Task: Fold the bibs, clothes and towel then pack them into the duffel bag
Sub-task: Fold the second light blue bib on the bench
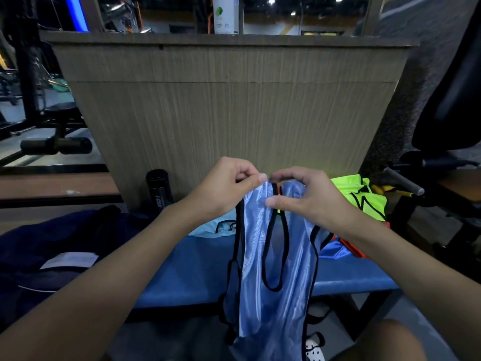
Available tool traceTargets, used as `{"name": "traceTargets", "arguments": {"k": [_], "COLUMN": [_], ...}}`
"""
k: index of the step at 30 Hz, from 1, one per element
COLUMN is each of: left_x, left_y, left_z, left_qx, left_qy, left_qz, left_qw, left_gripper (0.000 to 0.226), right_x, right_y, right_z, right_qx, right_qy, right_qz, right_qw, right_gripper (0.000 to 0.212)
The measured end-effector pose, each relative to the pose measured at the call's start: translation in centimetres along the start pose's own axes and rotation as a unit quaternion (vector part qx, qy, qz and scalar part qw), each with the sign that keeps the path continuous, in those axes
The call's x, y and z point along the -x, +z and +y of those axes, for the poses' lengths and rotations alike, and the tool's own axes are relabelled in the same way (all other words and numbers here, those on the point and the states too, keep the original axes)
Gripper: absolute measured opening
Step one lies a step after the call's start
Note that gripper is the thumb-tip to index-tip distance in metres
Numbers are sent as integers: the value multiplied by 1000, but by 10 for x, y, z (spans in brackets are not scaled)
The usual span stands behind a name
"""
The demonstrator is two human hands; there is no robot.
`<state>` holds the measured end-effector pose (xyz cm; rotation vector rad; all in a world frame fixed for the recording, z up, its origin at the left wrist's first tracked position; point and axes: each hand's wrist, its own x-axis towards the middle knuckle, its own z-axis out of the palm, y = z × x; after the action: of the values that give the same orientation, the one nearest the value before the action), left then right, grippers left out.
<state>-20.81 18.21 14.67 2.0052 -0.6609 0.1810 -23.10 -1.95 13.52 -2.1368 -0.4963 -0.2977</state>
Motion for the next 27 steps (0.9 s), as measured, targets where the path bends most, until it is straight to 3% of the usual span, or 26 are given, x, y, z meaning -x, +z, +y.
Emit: {"name": "traceTargets", "arguments": {"k": [2,5,11,14,17,20,23,27], "left_x": [-1,-1,5,9,13,14,11,5], "left_y": [1,-2,-9,2,12,13,10,4], "left_z": [4,2,-16,-8,-7,-10,-14,-9], "left_qx": [-3,5,-16,18,-12,-10,-2,35], "left_qy": [4,-6,-30,-34,-40,-41,-49,-30], "left_qz": [-6,-7,8,2,-30,-35,-16,28], "left_qw": [1000,1000,999,999,999,999,999,999], "left_gripper": [23,27,31,22,35,19,10,19], "right_x": [0,-1,-6,-9,-10,-10,-9,-8], "right_y": [2,1,-8,-6,-6,-11,-16,-21], "right_z": [1,4,6,2,-1,0,5,11], "right_qx": [26,53,72,64,68,62,86,121], "right_qy": [6,6,5,-3,-10,-1,15,44], "right_qz": [-26,-11,32,41,50,57,72,92], "right_qw": [999,999,997,997,996,996,994,987], "right_gripper": [45,11,13,12,11,13,16,21]}}
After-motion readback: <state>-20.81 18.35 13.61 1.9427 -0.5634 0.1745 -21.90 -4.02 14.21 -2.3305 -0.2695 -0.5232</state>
